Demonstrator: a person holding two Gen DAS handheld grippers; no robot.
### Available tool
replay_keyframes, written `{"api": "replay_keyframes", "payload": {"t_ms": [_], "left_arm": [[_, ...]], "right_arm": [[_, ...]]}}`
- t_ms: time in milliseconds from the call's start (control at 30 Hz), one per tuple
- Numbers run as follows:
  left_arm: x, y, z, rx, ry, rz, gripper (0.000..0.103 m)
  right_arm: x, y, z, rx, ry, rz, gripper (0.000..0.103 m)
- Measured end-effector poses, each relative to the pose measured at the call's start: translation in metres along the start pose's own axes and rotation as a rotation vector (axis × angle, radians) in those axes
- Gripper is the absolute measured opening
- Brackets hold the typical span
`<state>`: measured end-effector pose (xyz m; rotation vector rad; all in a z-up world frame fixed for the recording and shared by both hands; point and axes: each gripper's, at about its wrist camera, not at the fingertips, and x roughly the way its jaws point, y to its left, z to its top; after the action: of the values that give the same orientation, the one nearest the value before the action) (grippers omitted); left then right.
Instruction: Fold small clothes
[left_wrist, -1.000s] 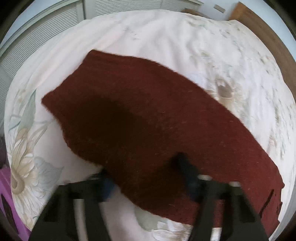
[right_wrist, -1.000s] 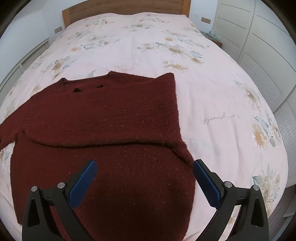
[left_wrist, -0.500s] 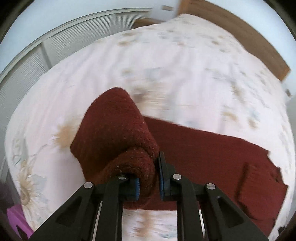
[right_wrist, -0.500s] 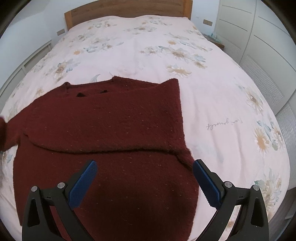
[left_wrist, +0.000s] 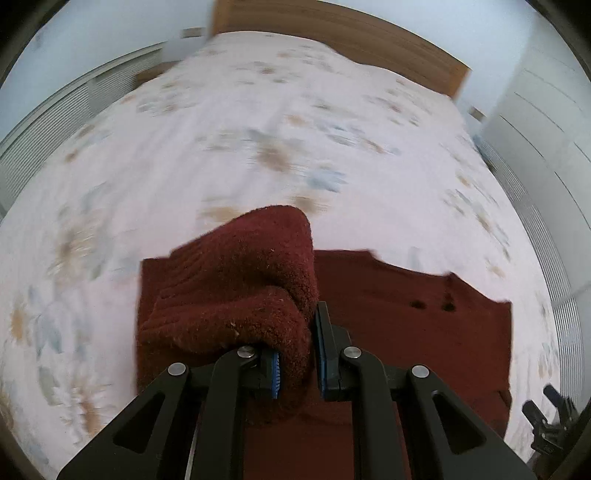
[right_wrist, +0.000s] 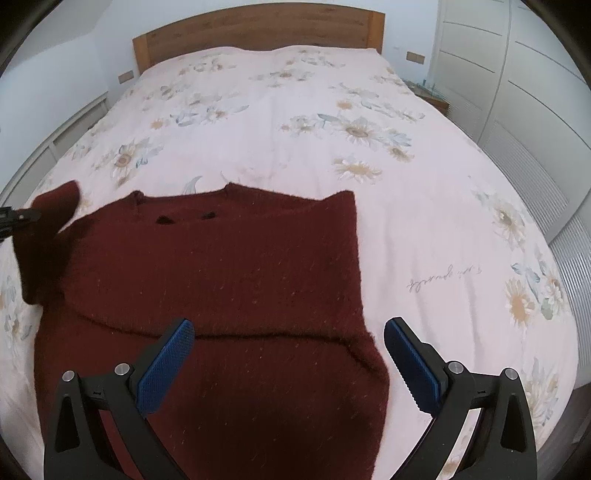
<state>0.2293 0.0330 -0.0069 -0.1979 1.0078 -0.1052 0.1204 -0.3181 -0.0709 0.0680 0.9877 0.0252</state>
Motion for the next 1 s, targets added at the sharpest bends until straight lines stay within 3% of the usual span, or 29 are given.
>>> {"api": "replay_keyframes", "payload": {"t_ms": [300,433,667,800,1000], "left_arm": [[0.031,-0.111,-0.013,0.177,0.034,-0.104,0.012],[0.06,-0.136,-0.029,0.232,0.07,-0.076,0.012],[0.124,-0.13,-0.067,0.302,0.189,0.032,0.013],[0.133,-0.121,-0.08,0.319,0.21,0.033,0.018],[0.131,-0.117,-0.079,0.289,0.275,0.03,0.046]], "right_arm": [[0.0,-0.02,-0.003,0.032,0.001,-0.01,0.103],[0.005,-0.025,-0.011,0.048,0.023,-0.007,0.103],[0.014,-0.027,-0.02,0.056,0.051,0.003,0.103],[0.016,-0.027,-0.022,0.063,0.059,0.006,0.103],[0.014,-0.027,-0.023,0.07,0.054,0.012,0.103]]}}
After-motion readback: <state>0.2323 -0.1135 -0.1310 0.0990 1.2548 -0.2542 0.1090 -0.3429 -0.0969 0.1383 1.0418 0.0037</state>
